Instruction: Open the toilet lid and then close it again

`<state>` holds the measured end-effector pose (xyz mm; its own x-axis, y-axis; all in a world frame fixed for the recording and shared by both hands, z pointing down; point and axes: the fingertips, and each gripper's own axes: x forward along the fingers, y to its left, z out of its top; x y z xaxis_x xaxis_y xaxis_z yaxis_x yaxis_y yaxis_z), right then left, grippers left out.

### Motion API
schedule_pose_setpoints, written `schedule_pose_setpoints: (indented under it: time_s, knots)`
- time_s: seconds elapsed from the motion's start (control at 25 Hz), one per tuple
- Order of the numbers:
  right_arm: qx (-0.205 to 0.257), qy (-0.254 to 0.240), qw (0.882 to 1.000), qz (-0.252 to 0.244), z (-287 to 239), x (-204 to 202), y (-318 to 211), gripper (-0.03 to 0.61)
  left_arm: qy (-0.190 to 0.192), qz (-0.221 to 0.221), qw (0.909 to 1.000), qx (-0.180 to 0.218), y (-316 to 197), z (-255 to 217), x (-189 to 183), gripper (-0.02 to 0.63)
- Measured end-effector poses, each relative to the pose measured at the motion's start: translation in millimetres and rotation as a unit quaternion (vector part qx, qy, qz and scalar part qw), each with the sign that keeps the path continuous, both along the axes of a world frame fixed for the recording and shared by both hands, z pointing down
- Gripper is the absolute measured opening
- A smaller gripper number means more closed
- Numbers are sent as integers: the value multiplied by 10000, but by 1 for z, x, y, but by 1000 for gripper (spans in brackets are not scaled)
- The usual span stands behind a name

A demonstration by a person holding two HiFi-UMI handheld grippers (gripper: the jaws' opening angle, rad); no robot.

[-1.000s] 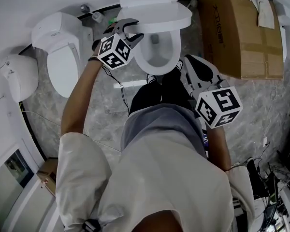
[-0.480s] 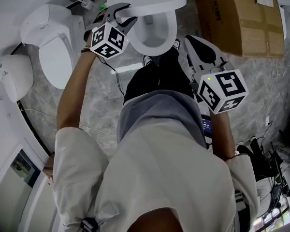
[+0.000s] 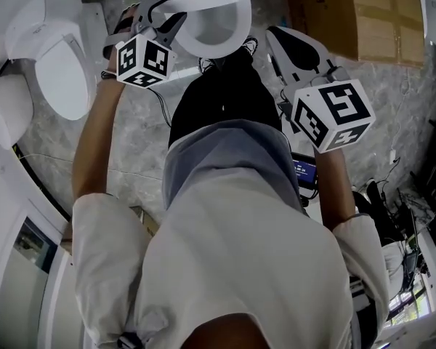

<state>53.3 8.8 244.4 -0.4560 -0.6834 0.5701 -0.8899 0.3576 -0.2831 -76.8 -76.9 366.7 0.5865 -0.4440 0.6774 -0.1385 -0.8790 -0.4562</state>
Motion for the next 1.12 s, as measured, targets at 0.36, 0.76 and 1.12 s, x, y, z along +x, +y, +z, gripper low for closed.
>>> schedule_pose_setpoints:
  time_s: [0.36,0.76,1.12]
  knots:
    - [-130,27,9998,-142,21,3,3,12,-86,-44,9997,211,22,18,-5,193]
    - [-423,8,9989,-211,44,8,11,12,-168,-21,9991,395,44,40,3,194]
    - [-584,22,9977,-356,62,-3,11,12,-241,95,9989,393,63,64,2,193]
